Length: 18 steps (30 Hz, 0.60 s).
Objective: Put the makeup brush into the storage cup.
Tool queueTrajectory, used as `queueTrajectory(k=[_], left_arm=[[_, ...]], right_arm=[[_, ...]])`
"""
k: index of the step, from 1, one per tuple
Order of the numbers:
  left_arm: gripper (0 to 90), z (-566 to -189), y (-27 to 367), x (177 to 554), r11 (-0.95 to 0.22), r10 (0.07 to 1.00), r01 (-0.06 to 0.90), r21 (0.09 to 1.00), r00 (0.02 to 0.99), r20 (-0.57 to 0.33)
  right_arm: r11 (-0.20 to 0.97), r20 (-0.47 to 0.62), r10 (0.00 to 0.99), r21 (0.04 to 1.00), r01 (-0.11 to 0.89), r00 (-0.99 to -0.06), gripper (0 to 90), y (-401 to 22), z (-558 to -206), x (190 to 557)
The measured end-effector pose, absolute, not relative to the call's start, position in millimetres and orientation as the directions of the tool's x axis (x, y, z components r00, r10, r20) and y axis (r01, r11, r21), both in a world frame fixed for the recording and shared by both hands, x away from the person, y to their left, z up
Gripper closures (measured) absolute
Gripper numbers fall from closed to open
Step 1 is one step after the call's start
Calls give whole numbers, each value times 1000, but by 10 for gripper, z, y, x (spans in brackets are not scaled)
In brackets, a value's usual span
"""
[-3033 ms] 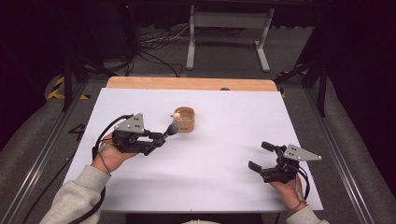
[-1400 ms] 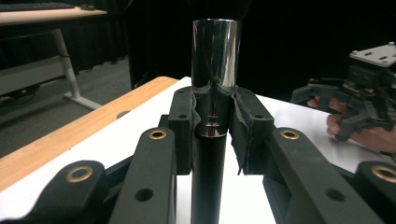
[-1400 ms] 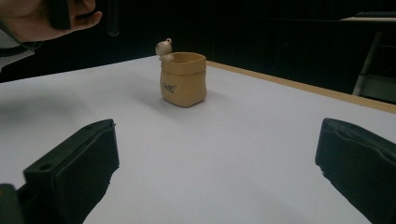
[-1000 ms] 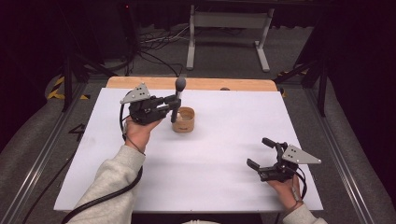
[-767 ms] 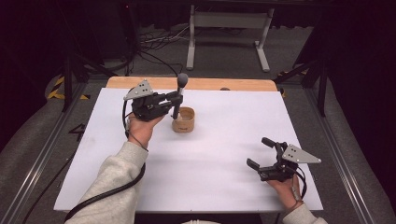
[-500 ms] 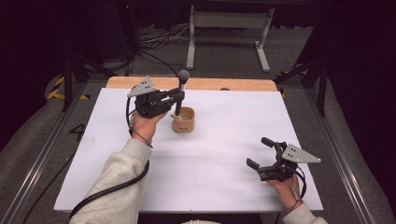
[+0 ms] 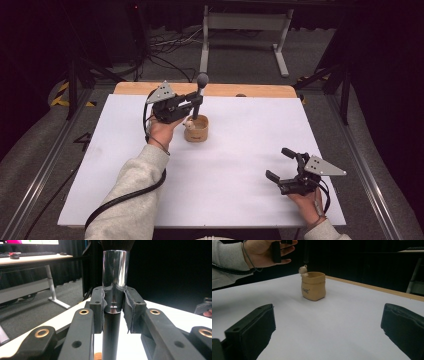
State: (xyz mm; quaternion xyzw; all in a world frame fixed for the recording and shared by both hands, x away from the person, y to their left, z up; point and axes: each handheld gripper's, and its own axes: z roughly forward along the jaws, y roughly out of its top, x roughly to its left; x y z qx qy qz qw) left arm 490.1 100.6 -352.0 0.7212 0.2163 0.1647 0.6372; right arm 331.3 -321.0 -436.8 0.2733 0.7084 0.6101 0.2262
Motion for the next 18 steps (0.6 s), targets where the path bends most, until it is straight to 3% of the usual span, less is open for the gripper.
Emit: queueTrajectory(k=[18], left_arm=[[715, -3792, 984, 5066, -60, 518, 155, 986, 849, -102]], right_arm=[[100, 21, 655, 988, 115, -755, 0, -3214, -4370, 3302]])
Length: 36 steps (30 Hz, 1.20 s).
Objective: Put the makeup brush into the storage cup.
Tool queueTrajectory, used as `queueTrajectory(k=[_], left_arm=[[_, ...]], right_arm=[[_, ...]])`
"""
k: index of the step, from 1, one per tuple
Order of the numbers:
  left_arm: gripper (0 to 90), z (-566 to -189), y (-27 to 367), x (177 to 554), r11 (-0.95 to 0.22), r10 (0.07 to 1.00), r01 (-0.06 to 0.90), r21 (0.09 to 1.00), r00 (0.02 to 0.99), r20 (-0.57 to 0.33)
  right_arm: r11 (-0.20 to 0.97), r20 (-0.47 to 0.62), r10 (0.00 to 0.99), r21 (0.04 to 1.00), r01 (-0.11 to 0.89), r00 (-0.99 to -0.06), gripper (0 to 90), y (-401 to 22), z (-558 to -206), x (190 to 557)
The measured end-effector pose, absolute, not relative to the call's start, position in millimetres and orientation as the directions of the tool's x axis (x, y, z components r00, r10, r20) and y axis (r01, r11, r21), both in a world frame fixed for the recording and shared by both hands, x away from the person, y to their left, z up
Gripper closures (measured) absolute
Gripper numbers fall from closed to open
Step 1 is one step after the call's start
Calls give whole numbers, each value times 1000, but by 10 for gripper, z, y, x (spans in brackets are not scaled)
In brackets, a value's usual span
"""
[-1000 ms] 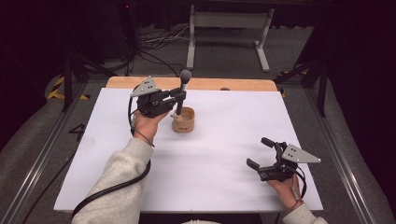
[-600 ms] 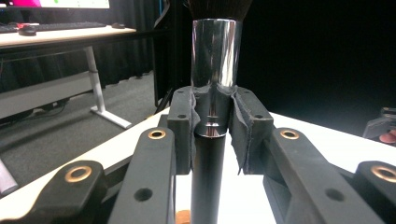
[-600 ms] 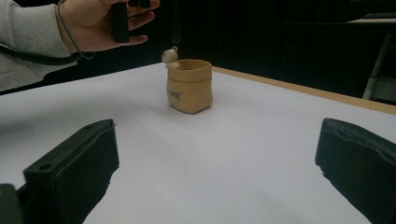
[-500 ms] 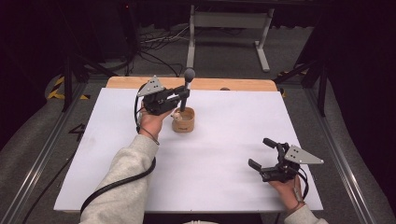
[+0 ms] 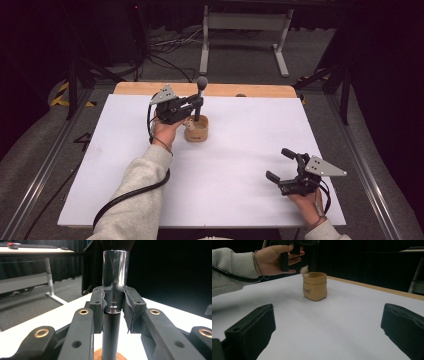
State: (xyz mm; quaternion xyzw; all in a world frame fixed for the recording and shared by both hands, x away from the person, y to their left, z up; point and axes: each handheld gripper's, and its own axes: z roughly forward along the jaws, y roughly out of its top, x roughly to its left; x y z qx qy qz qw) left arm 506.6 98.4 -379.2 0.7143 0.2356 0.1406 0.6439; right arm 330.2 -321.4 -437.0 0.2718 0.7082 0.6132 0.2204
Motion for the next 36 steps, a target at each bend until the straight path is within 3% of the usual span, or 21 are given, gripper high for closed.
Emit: queueTrajectory(k=[36], left_arm=[[713, -4077, 952, 5096, -91, 517, 225, 970, 843, -148]], right_arm=[[95, 38, 636, 987, 127, -771, 0, -3191, -4390, 3306]])
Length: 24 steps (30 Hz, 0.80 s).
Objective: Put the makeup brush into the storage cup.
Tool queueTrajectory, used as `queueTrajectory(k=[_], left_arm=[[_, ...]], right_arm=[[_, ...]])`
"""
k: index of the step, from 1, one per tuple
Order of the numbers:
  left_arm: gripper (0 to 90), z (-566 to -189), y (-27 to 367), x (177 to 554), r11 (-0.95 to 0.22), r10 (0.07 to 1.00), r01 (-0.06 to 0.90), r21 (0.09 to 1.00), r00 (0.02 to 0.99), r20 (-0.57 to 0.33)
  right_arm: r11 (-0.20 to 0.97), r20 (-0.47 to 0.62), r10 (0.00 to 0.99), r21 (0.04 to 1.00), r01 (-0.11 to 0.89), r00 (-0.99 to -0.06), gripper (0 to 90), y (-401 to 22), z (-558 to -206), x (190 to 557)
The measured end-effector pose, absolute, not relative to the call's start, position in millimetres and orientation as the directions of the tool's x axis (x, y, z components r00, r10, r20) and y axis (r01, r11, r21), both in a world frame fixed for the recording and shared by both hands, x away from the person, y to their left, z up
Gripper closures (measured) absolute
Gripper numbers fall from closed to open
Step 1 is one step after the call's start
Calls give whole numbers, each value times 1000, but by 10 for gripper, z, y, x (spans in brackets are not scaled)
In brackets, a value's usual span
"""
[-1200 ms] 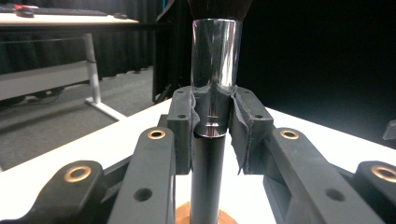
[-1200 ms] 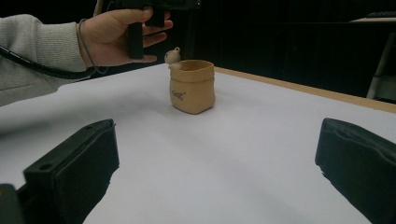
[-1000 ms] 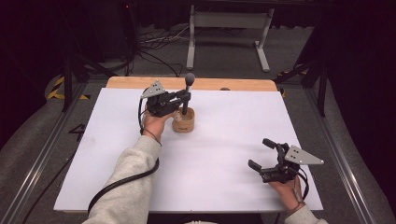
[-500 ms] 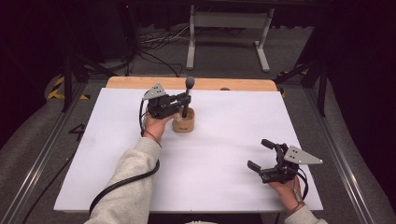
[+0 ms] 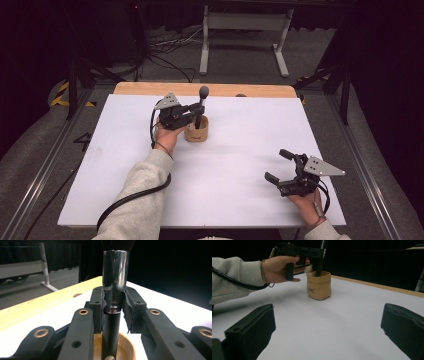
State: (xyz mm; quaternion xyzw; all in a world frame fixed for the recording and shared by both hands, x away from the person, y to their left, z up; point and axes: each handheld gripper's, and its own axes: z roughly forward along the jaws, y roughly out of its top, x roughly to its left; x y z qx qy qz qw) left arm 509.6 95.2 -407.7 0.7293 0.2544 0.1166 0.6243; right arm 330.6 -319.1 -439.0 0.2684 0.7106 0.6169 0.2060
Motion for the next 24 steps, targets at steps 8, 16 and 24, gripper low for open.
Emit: queueTrajectory(k=[8, 16, 24], left_arm=[[713, -4094, 955, 5072, -116, 517, 224, 968, 846, -134], [710, -4117, 973, 5058, -131, 518, 229, 965, 845, -131], [411, -4093, 1009, 5030, -101, 550, 260, 960, 819, -164]], right_arm=[[95, 38, 632, 987, 126, -774, 0, -3188, -4389, 3304], [97, 37, 631, 987, 127, -775, 0, -3182, -4389, 3309], [96, 40, 631, 987, 130, -775, 0, -3182, -4394, 3315]])
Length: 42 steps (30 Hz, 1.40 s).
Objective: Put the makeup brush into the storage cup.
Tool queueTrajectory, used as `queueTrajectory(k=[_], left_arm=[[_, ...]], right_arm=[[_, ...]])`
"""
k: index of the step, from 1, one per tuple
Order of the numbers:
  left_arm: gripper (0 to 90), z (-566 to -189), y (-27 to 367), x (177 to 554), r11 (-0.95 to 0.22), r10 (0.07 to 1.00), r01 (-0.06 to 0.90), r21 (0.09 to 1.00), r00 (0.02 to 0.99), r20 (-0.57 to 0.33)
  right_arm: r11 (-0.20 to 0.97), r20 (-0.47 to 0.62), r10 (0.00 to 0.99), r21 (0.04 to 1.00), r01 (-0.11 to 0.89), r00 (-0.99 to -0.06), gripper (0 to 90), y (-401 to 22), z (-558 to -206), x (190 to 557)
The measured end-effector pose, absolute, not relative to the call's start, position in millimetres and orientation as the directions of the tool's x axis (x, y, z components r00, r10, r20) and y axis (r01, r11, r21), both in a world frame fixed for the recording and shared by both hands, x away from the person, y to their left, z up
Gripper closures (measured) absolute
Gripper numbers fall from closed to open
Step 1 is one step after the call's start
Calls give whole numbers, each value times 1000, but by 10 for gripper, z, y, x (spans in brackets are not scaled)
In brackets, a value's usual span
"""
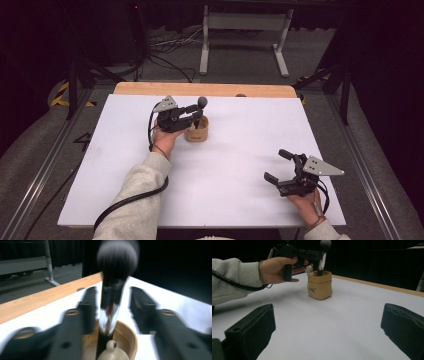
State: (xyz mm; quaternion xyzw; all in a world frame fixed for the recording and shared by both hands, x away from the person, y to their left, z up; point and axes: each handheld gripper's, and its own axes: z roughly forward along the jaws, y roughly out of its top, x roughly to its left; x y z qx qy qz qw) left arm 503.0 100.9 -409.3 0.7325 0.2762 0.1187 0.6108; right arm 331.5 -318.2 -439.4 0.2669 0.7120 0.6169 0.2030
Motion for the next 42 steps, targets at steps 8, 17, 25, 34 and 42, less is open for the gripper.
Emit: queueTrajectory(k=[8, 17, 25, 34, 42], left_arm=[[180, -3982, 1102, 4940, -91, 513, 260, 961, 839, -179], [68, -3759, 1276, 4712, -104, 457, 221, 970, 877, -151], [48, -3631, 1425, 4467, -120, 418, 186, 975, 901, -120], [43, -3592, 1578, 4244, -132, 401, 180, 975, 909, -113], [37, -3595, 1692, 4071, -132, 390, 191, 973, 912, -126]], right_arm=[[89, 39, 642, 988, 126, -765, 0, -3209, -4386, 3335], [90, 41, 645, 987, 130, -763, 0, -3198, -4382, 3365], [95, 33, 644, 988, 123, -764, 0, -3181, -4353, 3384], [104, 24, 648, 987, 120, -762, 0, -3185, -4335, 3392], [118, 17, 649, 985, 123, -761, 0, -3185, -4336, 3409]])
